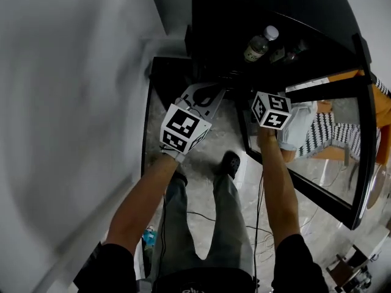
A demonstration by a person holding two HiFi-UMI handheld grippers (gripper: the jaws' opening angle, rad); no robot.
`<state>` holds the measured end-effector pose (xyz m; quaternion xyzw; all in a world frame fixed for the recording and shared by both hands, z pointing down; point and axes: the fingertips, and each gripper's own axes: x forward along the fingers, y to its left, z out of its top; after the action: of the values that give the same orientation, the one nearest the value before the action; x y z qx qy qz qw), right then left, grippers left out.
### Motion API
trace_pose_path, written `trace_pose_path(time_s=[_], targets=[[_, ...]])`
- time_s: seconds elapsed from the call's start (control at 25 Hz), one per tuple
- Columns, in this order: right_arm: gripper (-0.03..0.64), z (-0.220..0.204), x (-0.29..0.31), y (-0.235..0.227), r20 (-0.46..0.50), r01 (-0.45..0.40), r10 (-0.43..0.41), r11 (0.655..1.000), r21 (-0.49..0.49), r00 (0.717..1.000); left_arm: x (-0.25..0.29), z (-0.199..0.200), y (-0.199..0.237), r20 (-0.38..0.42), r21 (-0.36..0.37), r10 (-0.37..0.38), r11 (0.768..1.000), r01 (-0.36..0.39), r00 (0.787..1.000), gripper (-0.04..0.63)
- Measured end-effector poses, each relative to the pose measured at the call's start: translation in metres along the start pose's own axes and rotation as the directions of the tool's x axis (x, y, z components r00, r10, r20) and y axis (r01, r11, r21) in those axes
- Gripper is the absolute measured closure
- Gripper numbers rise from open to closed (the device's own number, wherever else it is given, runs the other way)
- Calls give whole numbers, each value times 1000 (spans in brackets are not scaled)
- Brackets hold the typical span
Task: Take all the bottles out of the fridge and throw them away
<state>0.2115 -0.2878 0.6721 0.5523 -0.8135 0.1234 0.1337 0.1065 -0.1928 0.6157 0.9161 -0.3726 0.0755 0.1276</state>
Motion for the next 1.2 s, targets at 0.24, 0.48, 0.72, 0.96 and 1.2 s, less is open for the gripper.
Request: trace_pose_path(time_s=[0.24,0.48,0.72,0.96,1.2], targets=[[285,0,36,-6,-39,2,-1,999,36,999,-4,1,14,6,-2,33,999,-33,999,589],[250,5,66,-14,-56,28,-27,999,18,998,-12,5,30,10,-3,80,997,-80,997,589],[252,8,84,-17,-68,61,-60,998,13,996,-24,8,44,27,-5,135,991,-135,991,589],[298,10,82,-15,-56,52,-52,999,9,997,-33,9,47,33,-2,159,987,-159,987,589],[299,20,48,5,-57,-2,1,1000,-12,998,-42,19,37,29,-12,165,986,-164,986,589]])
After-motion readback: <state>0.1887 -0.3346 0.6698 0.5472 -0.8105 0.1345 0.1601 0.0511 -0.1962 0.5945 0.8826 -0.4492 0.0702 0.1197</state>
